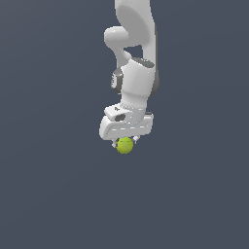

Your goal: Pick up the object and move it to a goal position.

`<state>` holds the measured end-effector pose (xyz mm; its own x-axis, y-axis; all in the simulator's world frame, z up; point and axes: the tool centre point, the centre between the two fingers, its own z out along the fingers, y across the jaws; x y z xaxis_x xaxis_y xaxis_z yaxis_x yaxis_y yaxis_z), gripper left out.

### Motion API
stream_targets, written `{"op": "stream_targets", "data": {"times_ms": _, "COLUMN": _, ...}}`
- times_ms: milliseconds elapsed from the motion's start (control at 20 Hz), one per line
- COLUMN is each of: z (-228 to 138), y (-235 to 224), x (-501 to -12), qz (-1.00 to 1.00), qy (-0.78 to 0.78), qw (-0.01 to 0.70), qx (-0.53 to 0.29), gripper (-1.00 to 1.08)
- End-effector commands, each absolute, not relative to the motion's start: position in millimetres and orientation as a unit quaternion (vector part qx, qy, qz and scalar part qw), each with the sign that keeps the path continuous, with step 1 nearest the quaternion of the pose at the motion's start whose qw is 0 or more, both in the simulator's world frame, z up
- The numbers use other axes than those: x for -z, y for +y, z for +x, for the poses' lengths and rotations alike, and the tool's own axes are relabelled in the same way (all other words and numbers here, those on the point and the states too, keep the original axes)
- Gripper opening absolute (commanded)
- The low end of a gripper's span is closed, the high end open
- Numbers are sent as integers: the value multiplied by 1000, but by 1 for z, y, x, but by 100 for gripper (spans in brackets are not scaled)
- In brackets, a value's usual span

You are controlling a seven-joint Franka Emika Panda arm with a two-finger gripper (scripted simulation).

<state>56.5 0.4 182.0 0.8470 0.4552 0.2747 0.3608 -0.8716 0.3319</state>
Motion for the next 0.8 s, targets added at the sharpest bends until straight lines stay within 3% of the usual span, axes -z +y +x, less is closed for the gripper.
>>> {"op": "stream_targets", "data": {"times_ms": 0, "z": 64, "y": 6, "x": -196, "qz": 949, "qy": 204, "qw": 146, "qx": -190, "gripper": -100}}
{"op": "stream_targets", "data": {"times_ms": 750, "z": 100, "y": 39, "x": -276, "qz": 929, "qy": 142, "qw": 212, "qx": -269, "gripper": -100}}
